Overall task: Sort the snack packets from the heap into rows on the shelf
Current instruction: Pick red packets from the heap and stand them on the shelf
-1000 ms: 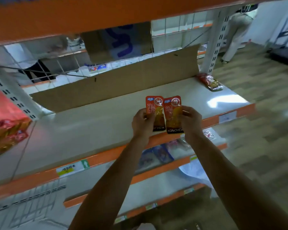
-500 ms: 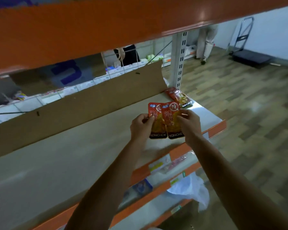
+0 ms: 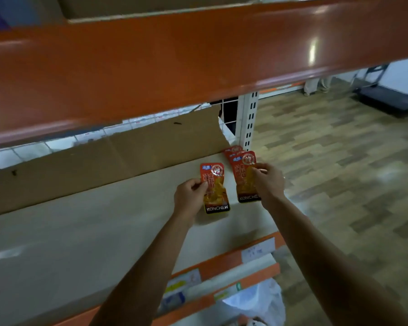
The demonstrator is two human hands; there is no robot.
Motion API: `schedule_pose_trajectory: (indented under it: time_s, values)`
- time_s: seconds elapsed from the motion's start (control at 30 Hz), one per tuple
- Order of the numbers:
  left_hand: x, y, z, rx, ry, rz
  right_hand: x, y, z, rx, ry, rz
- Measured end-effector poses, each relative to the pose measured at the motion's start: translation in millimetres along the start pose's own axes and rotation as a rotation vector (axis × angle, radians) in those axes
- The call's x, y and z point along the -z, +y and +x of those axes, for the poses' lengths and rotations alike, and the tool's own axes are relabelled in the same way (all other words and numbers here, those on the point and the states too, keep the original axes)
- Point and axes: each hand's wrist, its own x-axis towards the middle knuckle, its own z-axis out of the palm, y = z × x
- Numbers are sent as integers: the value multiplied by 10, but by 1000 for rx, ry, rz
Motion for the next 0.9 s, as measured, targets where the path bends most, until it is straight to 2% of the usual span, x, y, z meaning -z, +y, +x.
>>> schedule_pose_trajectory:
  time_s: [0.33, 0.63, 0.9]
  values:
    - [-439, 61, -54, 60, 145, -31, 163, 63, 672, 40, -248, -191]
    - [-720, 167, -114, 62, 165, 42, 213, 110, 886, 65, -281, -233]
    - [-956, 285, -92, 80, 97, 52, 239, 123, 970, 56, -290, -328]
